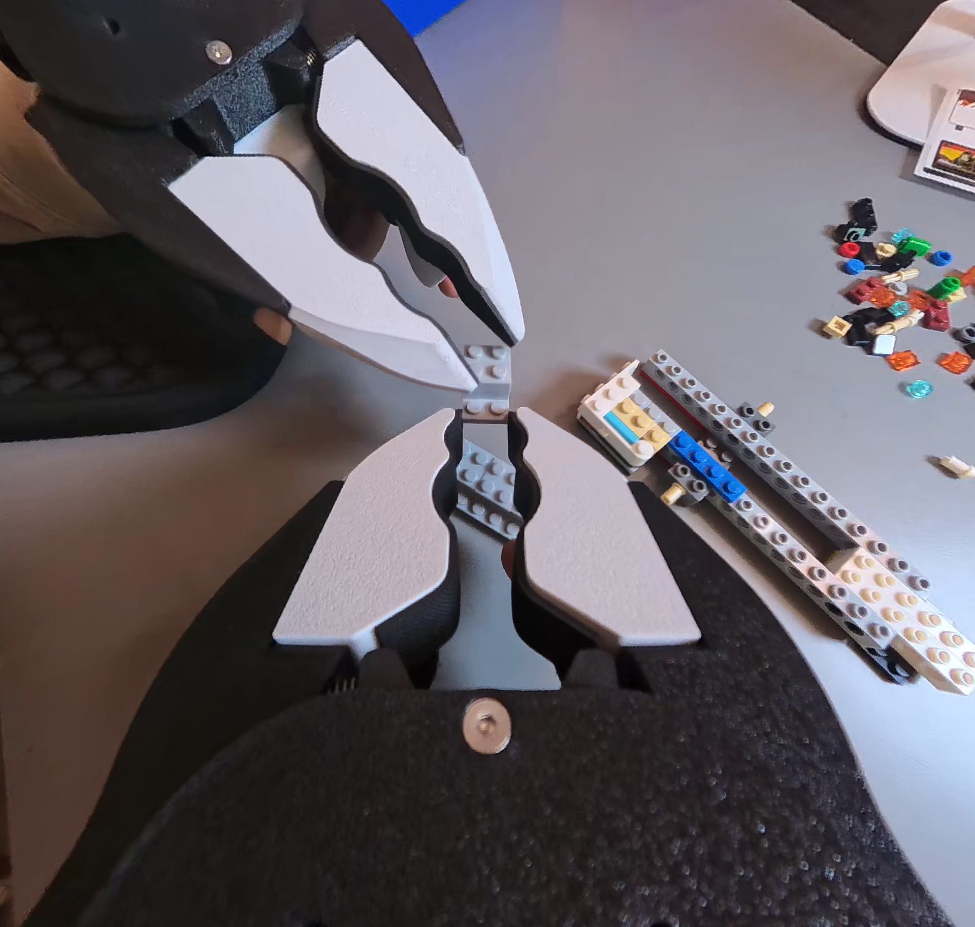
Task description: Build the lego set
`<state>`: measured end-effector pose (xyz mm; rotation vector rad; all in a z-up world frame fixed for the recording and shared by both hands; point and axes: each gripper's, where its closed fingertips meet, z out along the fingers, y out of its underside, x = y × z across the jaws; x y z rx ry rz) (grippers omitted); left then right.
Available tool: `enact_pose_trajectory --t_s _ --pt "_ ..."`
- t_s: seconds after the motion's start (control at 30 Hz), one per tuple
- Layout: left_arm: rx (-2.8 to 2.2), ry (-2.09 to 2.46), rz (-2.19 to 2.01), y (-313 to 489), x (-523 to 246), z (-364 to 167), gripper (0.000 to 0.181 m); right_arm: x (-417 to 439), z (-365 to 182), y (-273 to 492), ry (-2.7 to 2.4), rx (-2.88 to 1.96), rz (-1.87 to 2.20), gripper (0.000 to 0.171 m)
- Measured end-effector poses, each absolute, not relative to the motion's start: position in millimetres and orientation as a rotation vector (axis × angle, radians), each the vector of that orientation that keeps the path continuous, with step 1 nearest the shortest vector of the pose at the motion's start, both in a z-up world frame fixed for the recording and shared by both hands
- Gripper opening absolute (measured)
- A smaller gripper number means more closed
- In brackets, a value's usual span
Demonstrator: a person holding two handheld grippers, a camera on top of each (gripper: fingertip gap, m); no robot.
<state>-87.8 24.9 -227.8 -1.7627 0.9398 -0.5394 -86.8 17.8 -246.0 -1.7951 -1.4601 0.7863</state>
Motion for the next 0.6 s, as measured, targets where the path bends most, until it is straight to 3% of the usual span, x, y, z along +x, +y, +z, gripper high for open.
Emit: enact_pose_trajectory --t_s 0.27,0.6 --pt "-1.843 0.836 -0.605 30 -94 -231 0.024 -87 -242 22 -1.417 -1.779 0.781 0.016" --pt "-1.877 0.516 -1.068 31 -97 -211 0.028 -89 -214 30 -1.349 -1.562 0.642 0.016"
